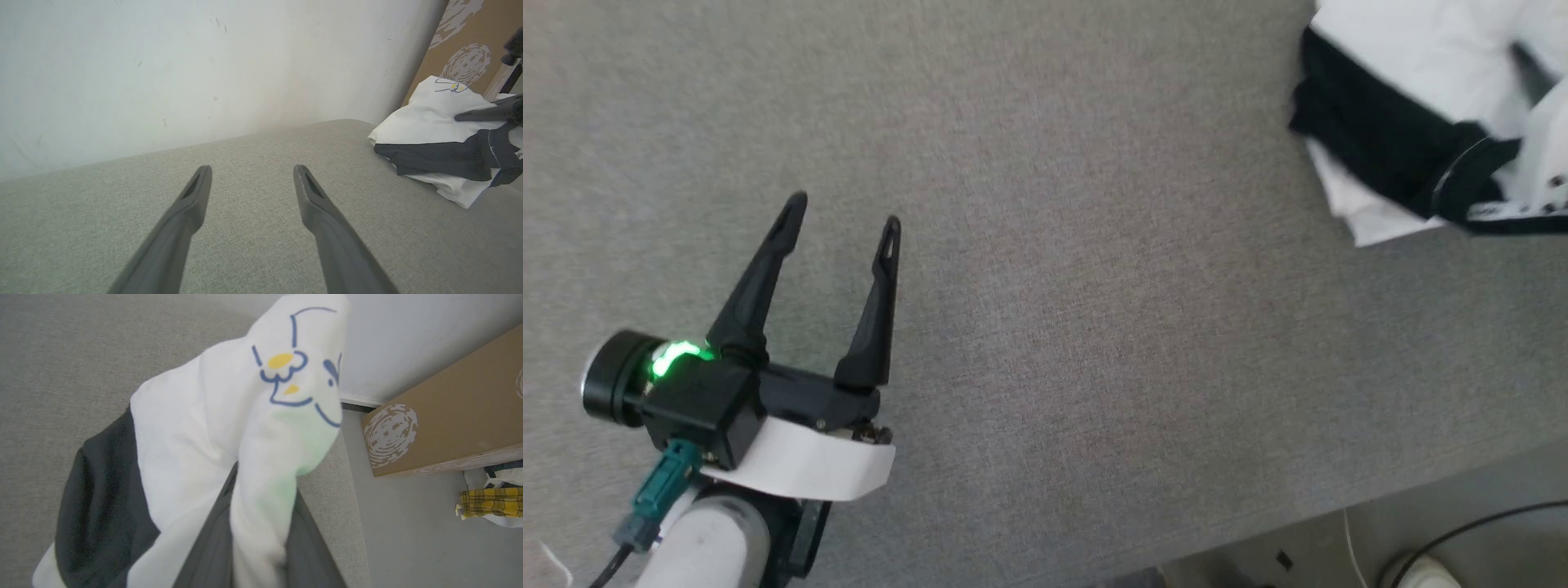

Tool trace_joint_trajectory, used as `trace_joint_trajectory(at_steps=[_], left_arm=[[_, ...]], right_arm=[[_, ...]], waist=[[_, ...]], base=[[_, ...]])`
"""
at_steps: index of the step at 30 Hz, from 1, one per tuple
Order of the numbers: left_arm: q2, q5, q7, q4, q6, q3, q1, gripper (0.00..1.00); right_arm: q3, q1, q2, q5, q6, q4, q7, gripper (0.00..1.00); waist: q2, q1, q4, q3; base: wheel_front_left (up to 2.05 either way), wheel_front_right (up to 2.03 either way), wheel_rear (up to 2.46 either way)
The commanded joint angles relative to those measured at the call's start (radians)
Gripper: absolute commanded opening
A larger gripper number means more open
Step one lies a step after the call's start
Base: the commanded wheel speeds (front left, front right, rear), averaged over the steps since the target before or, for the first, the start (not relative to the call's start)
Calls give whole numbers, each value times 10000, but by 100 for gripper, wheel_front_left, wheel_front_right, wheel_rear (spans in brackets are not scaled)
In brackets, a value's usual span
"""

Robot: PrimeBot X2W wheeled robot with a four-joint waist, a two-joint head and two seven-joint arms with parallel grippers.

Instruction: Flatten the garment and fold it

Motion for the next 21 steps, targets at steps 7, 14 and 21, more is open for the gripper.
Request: trace_joint_trajectory(at_steps=[7,14,21], left_arm=[[242,208,281,-303,-116,0,-516,100],[375,327,499,-578,-99,-22,-682,100],[434,411,667,-780,-73,-88,-810,100]], right_arm=[[-531,-703,-365,-322,-19,621,-410,0],[-1138,-1091,-584,-909,-19,1309,-849,0],[-1441,-1407,-555,-1429,-19,1960,-1333,31]], waist=[[0,-2,-100,1256],[0,-2,-13,1590],[0,-2,59,1765]], base=[[0,0,0],[0,0,0],[0,0,0]])
